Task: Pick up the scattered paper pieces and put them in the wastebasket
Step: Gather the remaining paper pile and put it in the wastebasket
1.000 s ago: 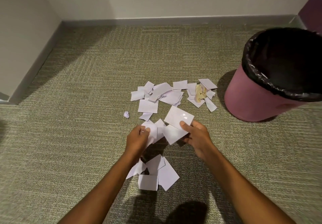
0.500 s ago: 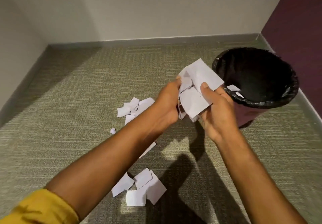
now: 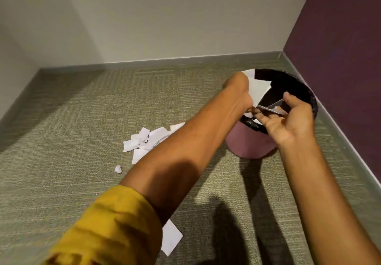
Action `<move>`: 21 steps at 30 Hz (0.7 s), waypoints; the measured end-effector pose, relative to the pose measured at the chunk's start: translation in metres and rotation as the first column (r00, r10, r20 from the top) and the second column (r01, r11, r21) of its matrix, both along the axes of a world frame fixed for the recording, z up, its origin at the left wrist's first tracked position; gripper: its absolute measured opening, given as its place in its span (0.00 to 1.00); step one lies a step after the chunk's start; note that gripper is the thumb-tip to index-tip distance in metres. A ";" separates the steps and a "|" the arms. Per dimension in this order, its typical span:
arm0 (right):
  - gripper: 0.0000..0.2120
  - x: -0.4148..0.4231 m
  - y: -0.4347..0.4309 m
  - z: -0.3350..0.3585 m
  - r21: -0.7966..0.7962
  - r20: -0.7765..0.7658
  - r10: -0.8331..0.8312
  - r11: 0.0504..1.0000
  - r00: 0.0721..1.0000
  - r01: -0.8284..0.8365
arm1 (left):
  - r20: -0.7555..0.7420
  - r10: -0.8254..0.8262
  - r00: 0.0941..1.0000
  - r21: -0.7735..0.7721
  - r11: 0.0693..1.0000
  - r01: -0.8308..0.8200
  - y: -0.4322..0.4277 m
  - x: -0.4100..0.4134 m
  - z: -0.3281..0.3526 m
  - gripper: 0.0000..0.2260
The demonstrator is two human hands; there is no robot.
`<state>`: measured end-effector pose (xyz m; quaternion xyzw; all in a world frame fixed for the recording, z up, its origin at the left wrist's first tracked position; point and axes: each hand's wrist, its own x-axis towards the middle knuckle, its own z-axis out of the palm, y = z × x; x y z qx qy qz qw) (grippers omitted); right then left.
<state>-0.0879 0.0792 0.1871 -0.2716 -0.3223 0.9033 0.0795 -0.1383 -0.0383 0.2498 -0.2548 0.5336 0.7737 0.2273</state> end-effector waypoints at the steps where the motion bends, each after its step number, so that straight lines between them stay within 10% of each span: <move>1: 0.19 0.001 0.000 0.000 -0.031 0.027 -0.015 0.999 1.000 0.016 | 0.007 -0.010 1.000 0.039 0.999 0.010 0.000 0.002 0.002 0.11; 10: 0.30 0.008 -0.015 0.006 0.036 0.016 -0.069 0.997 0.997 0.069 | -0.045 -0.094 0.995 0.268 0.958 0.103 -0.044 0.008 -0.018 0.27; 21: 0.08 0.057 -0.100 -0.052 0.282 0.010 0.416 0.871 0.909 -0.402 | -0.077 -0.062 0.995 -0.261 0.965 0.040 -0.228 0.117 -0.119 0.10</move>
